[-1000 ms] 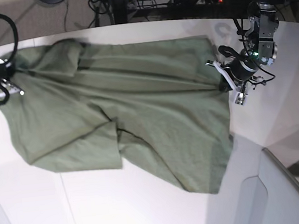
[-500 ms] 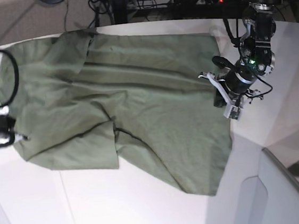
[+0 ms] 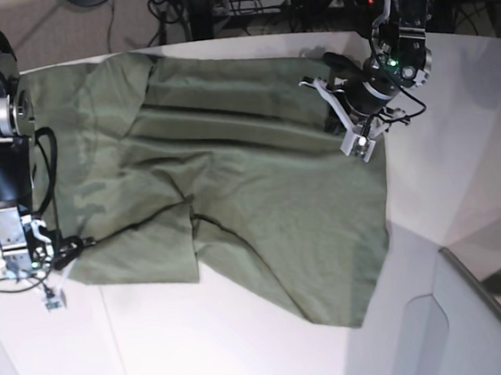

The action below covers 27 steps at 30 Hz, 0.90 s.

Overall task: Layout the t-shirt on the table in an organized manner, then fold the t-shirt properly
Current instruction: 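Pull the held edges apart with both grippers to stretch the shirt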

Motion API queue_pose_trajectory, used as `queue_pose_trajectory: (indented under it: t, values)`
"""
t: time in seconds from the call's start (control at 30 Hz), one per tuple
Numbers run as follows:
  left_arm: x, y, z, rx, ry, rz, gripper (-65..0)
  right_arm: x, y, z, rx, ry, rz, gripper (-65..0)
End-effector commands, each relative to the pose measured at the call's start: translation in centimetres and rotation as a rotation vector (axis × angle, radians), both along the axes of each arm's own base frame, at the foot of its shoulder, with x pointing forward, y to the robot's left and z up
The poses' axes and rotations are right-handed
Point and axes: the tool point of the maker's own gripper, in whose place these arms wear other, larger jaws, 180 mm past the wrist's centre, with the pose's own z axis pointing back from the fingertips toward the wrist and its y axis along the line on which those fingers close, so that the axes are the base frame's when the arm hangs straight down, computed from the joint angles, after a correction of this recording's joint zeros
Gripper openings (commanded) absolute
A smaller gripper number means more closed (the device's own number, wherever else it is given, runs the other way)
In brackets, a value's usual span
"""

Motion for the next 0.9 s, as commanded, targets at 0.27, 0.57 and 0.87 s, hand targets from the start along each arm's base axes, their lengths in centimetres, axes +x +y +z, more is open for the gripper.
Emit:
queue_pose_trajectory:
  t: [0.27,0.57,0.87]
  values:
    - [-2.0,1.3,-1.8,0.014,0.06,0.013,-65.0,2.0,-0.4,0.9,0.009,-0.097,0.009,-65.0]
    - [-4.1,6.3,-2.0,0.07,0.089,0.114,-65.0,3.3,-1.9,0.6,0.002,-0.262,-0.021,-65.0]
    - [-4.3,9.1,-0.8,0.089,0.06,0.197,-65.0,5.8,-3.5,4.0,-0.102,-0.441,-0.075,-65.0]
